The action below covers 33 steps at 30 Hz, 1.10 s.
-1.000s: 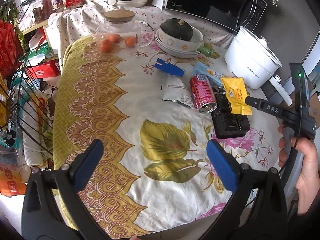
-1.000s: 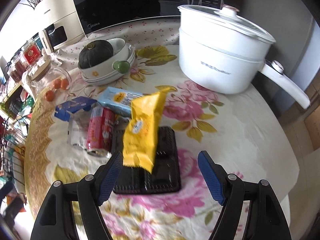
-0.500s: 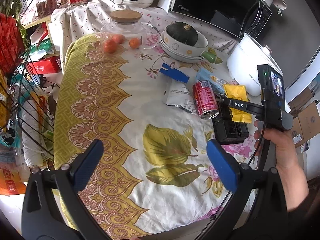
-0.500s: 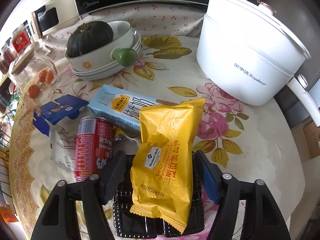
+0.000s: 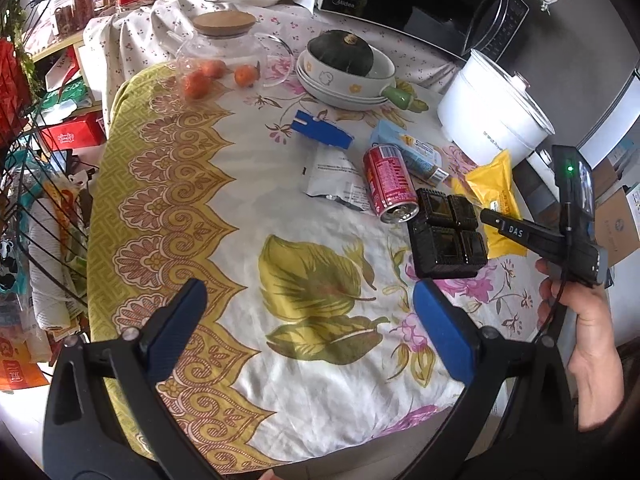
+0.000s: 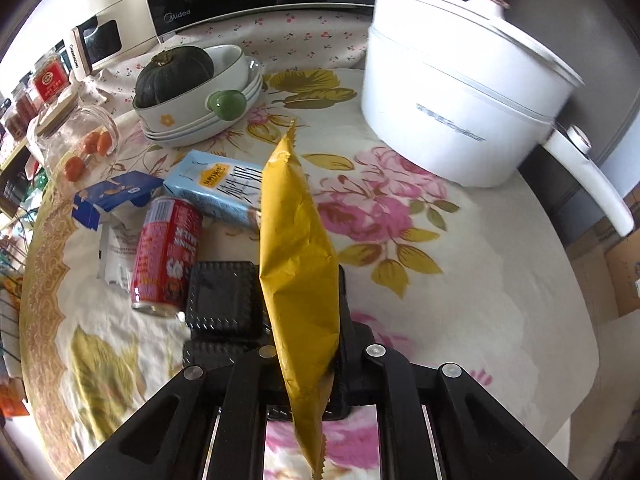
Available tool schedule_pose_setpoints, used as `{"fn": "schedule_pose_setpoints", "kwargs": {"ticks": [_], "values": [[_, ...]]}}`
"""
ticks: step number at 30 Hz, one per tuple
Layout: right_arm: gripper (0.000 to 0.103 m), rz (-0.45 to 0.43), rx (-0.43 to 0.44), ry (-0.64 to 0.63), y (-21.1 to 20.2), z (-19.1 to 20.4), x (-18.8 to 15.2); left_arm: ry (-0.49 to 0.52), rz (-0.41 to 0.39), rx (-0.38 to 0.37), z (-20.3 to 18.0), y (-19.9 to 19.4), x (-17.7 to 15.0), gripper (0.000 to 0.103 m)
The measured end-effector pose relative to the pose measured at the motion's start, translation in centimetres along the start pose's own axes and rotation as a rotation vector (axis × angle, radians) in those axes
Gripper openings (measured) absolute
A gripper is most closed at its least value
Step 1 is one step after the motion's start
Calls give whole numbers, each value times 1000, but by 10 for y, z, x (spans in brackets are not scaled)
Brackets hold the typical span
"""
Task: Collect trash
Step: 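Grasp the black plastic tray with the left tool while the right tool holds the packet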
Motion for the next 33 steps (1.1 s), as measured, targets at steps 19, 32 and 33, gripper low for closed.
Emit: {"fn": "schedule_pose_setpoints", "kwargs": {"ticks": [19, 32, 33], "values": [[12, 4, 41, 97, -81, -129, -123, 259, 89, -23, -109, 62, -29, 102], [12, -13, 82, 134, -99, -177, -138, 96, 10, -22, -160, 106, -21, 102], [12, -14, 85, 140, -100, -181, -139, 97, -5, -4, -165, 110, -21, 102]]}}
Point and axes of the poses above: each gripper's, at about its wrist camera, not at the fingertips, and y roughly the way its jaws point, z to its left, x to its top, the point moved 1 cm from there along y, roughly the way its jaws point, and after that the axes turned 2 degrees about z, right-handed, at the moved point
